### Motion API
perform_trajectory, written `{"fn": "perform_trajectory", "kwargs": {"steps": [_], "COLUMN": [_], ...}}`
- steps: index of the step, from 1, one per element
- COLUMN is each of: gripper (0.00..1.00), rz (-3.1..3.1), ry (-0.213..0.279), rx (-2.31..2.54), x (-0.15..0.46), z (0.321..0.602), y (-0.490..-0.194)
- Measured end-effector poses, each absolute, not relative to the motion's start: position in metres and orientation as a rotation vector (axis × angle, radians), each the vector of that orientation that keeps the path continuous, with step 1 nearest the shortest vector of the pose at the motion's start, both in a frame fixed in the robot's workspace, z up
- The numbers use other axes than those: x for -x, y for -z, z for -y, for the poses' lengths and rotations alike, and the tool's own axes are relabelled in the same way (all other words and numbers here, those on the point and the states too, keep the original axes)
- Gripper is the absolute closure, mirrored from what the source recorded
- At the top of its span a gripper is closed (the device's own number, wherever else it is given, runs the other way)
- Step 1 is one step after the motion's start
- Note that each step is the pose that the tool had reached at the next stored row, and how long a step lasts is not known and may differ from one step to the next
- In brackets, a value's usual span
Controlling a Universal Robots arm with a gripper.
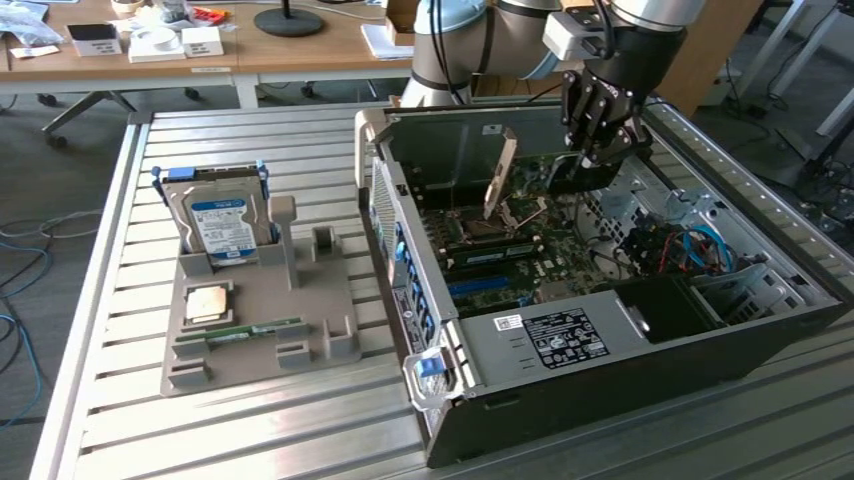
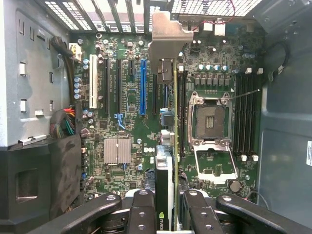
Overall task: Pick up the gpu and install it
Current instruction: 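Insert the gpu into the slot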
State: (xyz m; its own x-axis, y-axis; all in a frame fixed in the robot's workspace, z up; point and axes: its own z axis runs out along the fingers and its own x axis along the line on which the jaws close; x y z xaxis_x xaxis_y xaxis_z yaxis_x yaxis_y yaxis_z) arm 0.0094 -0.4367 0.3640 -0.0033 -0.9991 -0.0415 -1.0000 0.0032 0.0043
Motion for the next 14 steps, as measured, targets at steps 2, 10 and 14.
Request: {"fn": "perform_trajectory", "kwargs": {"steps": [2,10,14], "gripper": [0.73,0.73,0.73], "rz": [-2.206,-2.206,-2.206], "ry": [-0.051,-0.05,-0.05], "rx": [2.199,2.199,2.199], "x": [-0.0094,-0.0094,-0.0094], "z": [0.4366,0.4367,0.4367], "y": [-0.3634,-0.3618,-0.3603]}}
